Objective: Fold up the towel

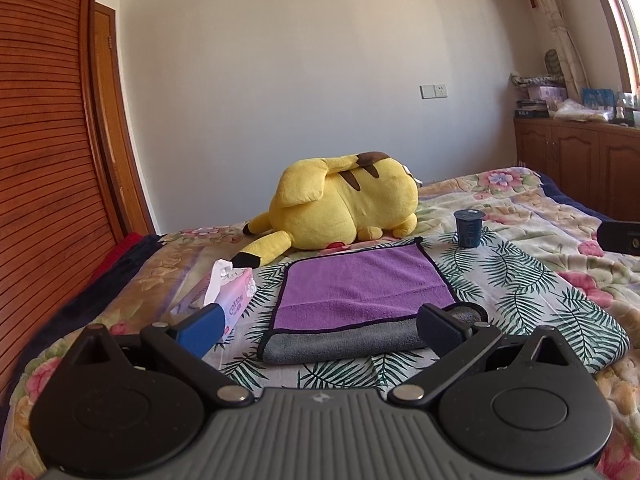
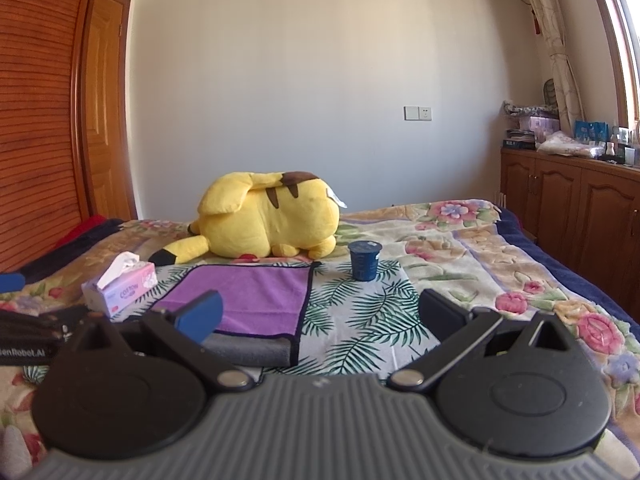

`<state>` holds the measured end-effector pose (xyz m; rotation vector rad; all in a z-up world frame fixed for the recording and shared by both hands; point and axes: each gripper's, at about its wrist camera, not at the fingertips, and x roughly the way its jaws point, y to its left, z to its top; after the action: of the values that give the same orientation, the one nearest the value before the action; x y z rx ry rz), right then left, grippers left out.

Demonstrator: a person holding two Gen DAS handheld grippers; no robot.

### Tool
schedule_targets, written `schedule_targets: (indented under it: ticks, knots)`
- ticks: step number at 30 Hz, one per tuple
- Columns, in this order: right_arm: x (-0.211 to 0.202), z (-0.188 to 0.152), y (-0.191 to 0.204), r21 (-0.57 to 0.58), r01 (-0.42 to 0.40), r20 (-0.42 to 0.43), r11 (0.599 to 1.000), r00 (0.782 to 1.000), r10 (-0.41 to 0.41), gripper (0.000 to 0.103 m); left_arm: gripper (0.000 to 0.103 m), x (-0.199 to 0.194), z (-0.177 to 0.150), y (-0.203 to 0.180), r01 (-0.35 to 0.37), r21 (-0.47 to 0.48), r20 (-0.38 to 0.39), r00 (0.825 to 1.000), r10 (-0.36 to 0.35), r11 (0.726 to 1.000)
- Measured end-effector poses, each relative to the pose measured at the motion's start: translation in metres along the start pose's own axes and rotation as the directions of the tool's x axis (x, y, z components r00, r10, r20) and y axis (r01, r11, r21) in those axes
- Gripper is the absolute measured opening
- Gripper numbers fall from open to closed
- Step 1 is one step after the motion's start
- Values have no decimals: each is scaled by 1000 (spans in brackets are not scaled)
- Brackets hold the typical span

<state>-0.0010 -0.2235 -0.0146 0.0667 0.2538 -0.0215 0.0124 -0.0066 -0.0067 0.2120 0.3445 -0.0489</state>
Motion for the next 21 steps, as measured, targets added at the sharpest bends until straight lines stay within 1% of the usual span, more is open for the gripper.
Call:
schedule_targets:
  ticks: [4, 14, 17, 21]
  knots:
    - [5, 3, -1, 8, -16, -15, 1000, 1000, 16, 103, 98, 6, 1, -4, 12, 24, -13, 1000, -12, 1000]
    - [19, 8, 2, -14, -65, -55, 998, 996, 64, 103, 98, 19, 9, -1, 40, 31, -55, 998, -38, 999]
    - [26, 10, 3, -21, -98, -77, 995, 992, 96, 103, 98, 28, 12, 0, 61, 47, -80, 995, -57, 997]
    - [37, 13, 3, -42, -116, -108, 992, 988, 111, 103, 98, 39, 14, 2, 67, 81, -95, 994, -59, 995]
